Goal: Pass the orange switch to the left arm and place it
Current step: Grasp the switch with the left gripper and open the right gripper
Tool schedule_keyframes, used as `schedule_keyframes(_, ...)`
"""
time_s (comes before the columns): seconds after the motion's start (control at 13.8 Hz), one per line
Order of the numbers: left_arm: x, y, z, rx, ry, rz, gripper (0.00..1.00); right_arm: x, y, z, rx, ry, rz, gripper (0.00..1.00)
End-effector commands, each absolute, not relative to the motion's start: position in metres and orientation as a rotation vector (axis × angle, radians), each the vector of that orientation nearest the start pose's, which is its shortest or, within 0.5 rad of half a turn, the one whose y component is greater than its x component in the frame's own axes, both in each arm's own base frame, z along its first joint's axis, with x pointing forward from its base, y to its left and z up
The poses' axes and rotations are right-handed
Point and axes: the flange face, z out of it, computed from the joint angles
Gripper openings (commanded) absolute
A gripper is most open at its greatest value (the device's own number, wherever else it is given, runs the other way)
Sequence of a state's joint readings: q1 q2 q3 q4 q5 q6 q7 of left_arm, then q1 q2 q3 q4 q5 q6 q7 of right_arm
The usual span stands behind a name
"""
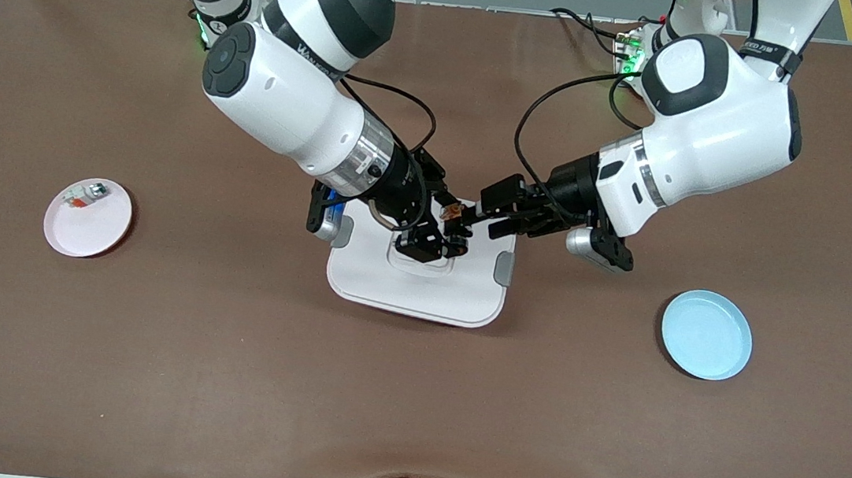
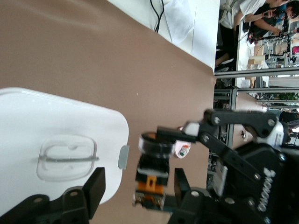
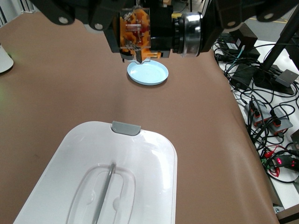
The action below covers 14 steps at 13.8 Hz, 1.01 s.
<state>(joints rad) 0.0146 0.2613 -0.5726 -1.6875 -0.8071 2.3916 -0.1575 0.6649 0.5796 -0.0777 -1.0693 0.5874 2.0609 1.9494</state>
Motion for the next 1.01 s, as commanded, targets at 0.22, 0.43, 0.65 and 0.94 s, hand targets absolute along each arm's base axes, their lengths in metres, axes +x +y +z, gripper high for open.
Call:
schedule_keyframes(0.22, 0.576, -0.356, 0.522, 2.193, 0.116, 0.193, 0.65, 0.604, 0.469, 0.548, -1.803, 1.798, 0.555, 0.00)
schedule_keyframes(0.43, 0.576, -0.357, 0.519, 2.203, 0.105, 0.195, 0.58, 0.603, 0.471, 0.548, -1.804, 1.797, 0.558, 0.00)
schedule_keyframes(0.65, 0.577, -0.357, 0.514, 2.208, 0.106, 0.190, 0.40, 0.603, 0.471, 0.548, -1.804, 1.795, 0.556, 0.00)
schedule_keyframes(0.94, 0.577, -0.359, 0.513, 2.213, 0.094, 0.194, 0.02, 0.601, 0.473, 0.549, -1.807, 1.789, 0.565, 0.00)
